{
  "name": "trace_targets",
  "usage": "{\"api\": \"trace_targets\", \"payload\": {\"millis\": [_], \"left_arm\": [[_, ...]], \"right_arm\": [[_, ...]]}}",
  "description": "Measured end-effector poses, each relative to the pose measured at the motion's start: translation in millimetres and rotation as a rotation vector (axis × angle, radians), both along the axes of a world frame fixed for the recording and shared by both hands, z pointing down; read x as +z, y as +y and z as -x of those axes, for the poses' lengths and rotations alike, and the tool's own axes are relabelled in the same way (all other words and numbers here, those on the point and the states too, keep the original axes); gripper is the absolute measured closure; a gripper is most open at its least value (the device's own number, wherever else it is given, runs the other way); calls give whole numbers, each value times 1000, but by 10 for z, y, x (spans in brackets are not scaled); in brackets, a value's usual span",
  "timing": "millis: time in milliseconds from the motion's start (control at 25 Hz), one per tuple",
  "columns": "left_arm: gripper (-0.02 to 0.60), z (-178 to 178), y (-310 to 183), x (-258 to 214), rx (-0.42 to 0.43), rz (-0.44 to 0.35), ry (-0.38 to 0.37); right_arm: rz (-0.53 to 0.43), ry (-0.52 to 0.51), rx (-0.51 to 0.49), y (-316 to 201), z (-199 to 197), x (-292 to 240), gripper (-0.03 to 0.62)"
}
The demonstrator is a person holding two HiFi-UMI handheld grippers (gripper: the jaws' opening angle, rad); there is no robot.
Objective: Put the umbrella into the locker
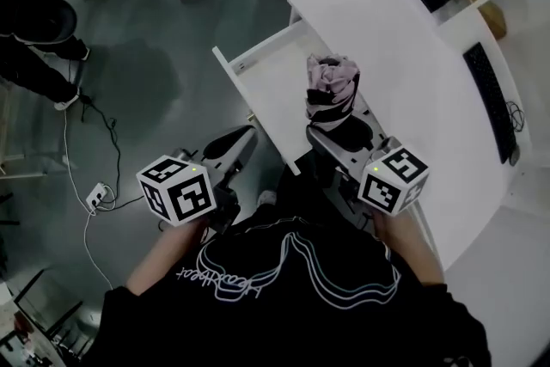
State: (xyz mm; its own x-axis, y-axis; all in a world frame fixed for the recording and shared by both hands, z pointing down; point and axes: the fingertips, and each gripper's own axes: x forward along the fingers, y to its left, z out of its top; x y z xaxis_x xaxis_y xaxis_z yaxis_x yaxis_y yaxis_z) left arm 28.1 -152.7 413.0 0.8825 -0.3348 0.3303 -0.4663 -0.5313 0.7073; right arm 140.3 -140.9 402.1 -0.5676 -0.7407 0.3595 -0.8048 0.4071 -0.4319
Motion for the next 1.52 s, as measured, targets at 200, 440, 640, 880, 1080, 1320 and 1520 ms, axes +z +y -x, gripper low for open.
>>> {"api": "trace_targets", "payload": {"millis": [200, 440, 640, 880, 1080, 1320, 1520], "left_arm": [[569, 8, -263, 96, -56, 29, -16], [569, 59, -503, 230, -106, 61, -28], [569, 109, -650, 323, -145, 78, -32], [569, 187, -747, 436, -187, 99, -40], [569, 256, -793, 537, -221, 122, -60], [569, 331, -844, 657, -256, 144, -71], [569, 378, -868, 769, -272, 165, -80]], "right_arm": [[55, 18, -60, -406, 22, 282, 339], [137, 54, -110, -776, 85, 734, 339], [200, 111, -139, -989, 108, 1172, 339], [281, 171, -175, -1120, 143, 1711, 339], [373, 203, -195, -1162, 156, 2152, 339], [451, 255, -195, -1246, 127, 2611, 339], [504, 298, -189, -1260, 74, 2919, 340]]}}
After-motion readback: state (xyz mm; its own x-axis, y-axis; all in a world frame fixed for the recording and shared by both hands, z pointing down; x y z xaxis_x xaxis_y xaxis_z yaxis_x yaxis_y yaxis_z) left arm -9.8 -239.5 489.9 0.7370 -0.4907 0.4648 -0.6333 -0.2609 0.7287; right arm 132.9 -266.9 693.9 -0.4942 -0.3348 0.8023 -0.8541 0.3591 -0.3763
